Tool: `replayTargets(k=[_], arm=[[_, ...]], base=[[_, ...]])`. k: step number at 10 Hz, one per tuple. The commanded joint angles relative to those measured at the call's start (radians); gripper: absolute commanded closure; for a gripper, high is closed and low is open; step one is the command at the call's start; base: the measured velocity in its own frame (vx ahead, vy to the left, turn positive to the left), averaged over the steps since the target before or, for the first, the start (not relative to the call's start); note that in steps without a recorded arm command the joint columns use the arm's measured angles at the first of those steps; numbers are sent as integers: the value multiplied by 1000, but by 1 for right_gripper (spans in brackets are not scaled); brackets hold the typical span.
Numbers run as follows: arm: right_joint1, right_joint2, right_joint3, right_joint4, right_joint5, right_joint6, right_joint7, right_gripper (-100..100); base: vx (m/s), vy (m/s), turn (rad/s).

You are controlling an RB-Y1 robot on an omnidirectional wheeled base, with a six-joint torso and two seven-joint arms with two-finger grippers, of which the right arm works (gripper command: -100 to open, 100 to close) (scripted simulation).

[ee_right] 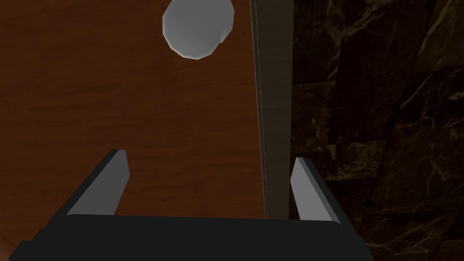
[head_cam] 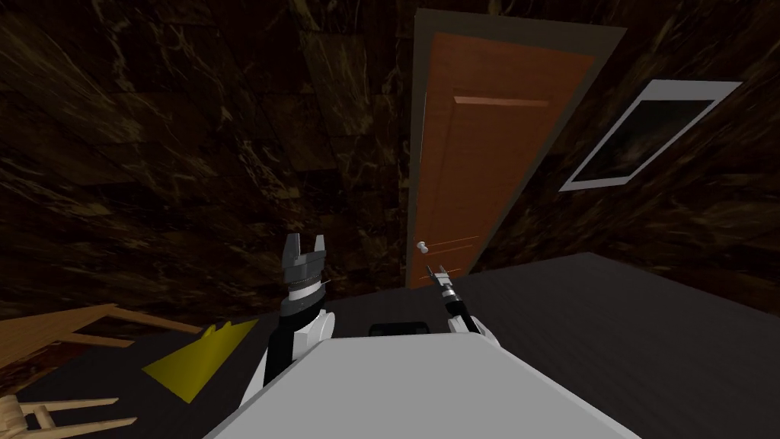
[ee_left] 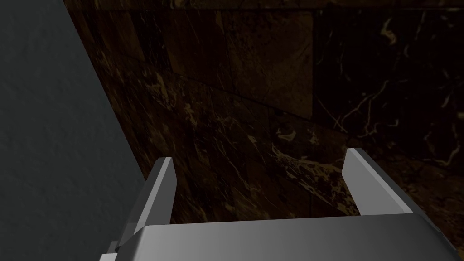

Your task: Pull the door open

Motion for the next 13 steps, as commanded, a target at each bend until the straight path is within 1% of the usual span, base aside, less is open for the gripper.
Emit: replayTargets(k=[1,4,5,8,9,11,12,13], arm=[[-15,-4,4,35,-3,-4,34,-100],[-34,-13,12,86,-9,-11,85,-100],[-42,-17,16,111,-11,-13,109,-100],[-59,-25,23,157,-16,-19,156,-100],[-57,-26,21,148,-15,-18,141,-100],[-71,-25,-30,188,-45,-22,161,-100],[-75,-24,-46,199,-53,-24,166,-100],[-75,-24,-46,199,-53,-24,166,-100]], base=[[64,-33,82],[60,-34,70],[70,-48,88],[64,-35,69],[23,-11,15],[-2,-2,390],[-4,-13,212],[-3,-11,56]])
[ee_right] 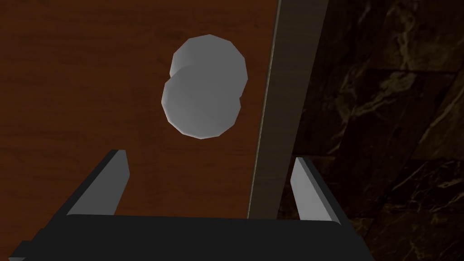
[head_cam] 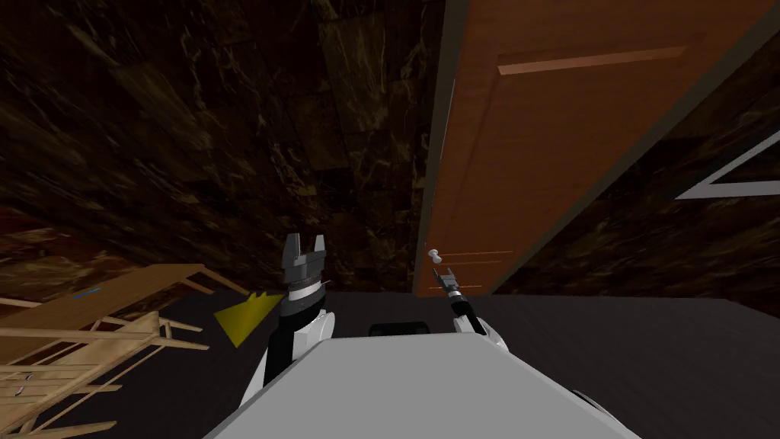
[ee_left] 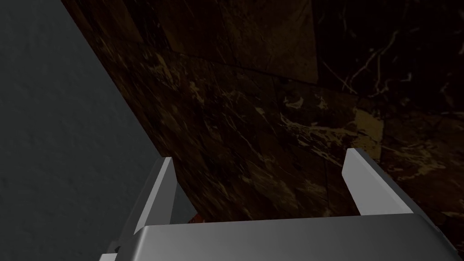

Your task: Pull the door open

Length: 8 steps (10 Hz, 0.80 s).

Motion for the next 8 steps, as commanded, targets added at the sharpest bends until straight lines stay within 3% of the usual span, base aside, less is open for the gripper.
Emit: replayTargets(k=[1,8], arm=[[-11,3,-35,36,-19,-13,11,-100],[-48,10,-148,119,-83,-22,48,-100]], base=[[4,-17,253],[25,-47,247]])
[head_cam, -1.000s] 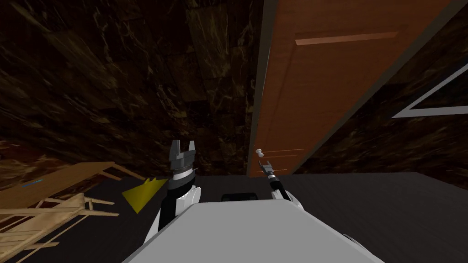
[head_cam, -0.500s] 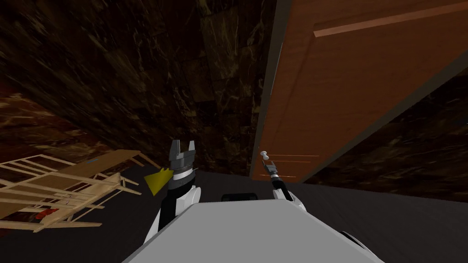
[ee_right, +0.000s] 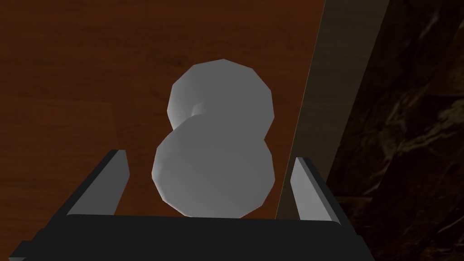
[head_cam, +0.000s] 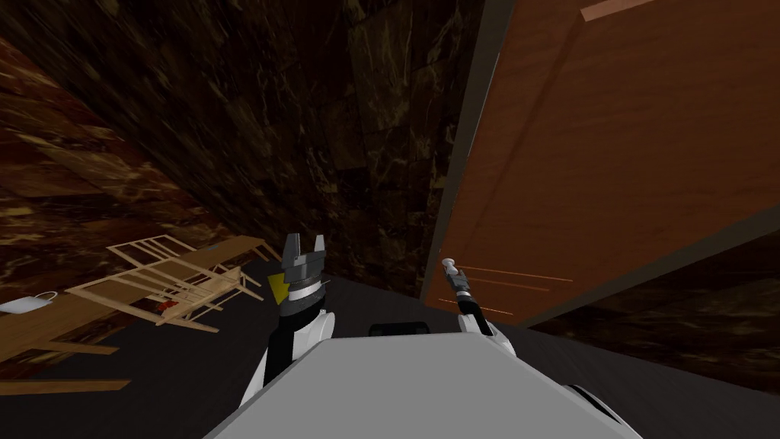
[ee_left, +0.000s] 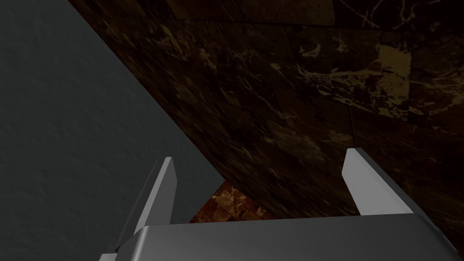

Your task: Pull the door open

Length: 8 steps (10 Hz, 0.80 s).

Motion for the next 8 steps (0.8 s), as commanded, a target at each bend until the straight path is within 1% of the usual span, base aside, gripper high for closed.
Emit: replayTargets(k=[1,2,7,8], arm=[[0,0,0,0,0,0,0,-100],[0,0,0,0,0,0,0,100],[0,0,0,0,0,0,0,100],[-1,0,0,1,-1,1,-32,100]], base=[[17,-32,36],[-2,7,-14],[-1,5,-3],[-12,-6,20]])
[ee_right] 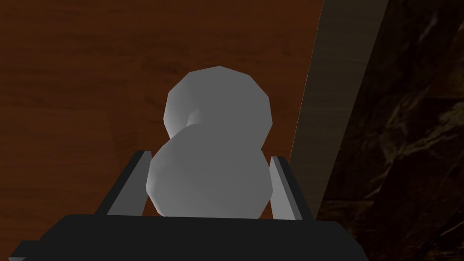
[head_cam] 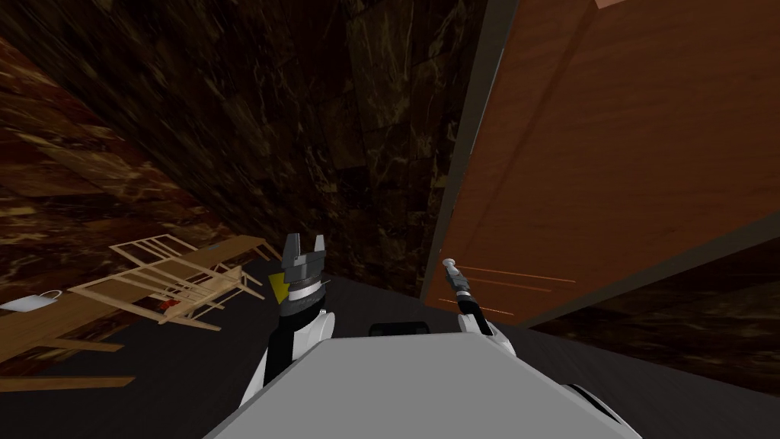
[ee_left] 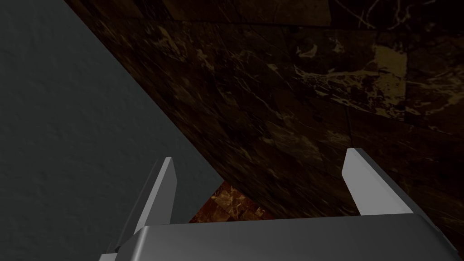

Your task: Pull the door open

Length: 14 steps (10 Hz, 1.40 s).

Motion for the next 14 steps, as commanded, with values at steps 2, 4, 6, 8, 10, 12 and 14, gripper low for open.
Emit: replayTargets(k=[2,4,6,8,10,12,14], arm=[[1,-1,-1,4,-3,-2,-58,100],[1,-1,-2,6,-5,-2,-107,100],[0,-2,-3,7,-8,-2,-156,100],[0,-2,-4,9,-10,-2,-209,100],[0,-2,-4,10,-12,-3,-242,100],[-1,-3,-5,12,-15,-3,-305,100],[-1,-3,-5,13,-16,-3,-342,100]], base=[[-20,-7,24],[-30,-9,26],[-33,-5,26],[-29,-6,27],[-27,-7,26],[-25,-6,31],[-27,-6,27]])
